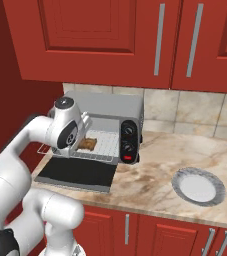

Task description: Pull the toaster oven rack outwards. Pick up the baguette from the plate and place it on the toaster oven rack. Close the toaster oven door fully and set the temperature to the lowest setting.

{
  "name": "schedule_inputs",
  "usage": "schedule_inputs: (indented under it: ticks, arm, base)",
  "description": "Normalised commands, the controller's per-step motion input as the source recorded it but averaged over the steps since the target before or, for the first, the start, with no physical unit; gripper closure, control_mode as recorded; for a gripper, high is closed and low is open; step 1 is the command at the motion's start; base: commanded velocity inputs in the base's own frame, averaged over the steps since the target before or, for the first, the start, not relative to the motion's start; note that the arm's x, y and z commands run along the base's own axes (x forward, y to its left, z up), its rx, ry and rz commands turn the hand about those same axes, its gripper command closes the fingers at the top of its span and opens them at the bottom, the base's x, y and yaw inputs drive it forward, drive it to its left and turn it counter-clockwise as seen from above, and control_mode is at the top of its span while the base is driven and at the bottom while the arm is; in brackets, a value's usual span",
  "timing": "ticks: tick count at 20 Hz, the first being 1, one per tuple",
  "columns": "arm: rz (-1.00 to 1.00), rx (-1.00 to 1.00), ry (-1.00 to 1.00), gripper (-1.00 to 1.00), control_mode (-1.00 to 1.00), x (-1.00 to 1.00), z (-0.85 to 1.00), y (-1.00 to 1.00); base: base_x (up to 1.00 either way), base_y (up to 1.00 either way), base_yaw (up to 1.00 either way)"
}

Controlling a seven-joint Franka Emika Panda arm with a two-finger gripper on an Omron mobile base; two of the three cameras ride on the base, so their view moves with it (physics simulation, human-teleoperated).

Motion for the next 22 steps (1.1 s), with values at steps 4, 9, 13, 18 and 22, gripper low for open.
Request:
schedule_inputs:
  ticks: [4, 9, 13, 18, 22]
  arm:
    - [0.0, 0.0, 0.02, 1.0, -1.0, 0.1, -0.17, 0.05]
    - [0.0, 0.02, 0.0, 1.0, -1.0, 0.07, -0.12, 0.07]
    - [0.0, 0.0, 0.0, 1.0, -1.0, 0.03, -0.18, 0.13]
    - [0.0, 0.0, 0.0, 1.0, -1.0, 0.07, -0.14, 0.13]
    - [0.0, 0.0, 0.0, 1.0, -1.0, 0.12, -0.16, 0.14]
  base:
    - [0.0, 0.0, 0.0]
    - [0.0, 0.0, 0.0]
    - [0.0, 0.0, 0.0]
    - [0.0, 0.0, 0.0]
    - [0.0, 0.0, 0.0]
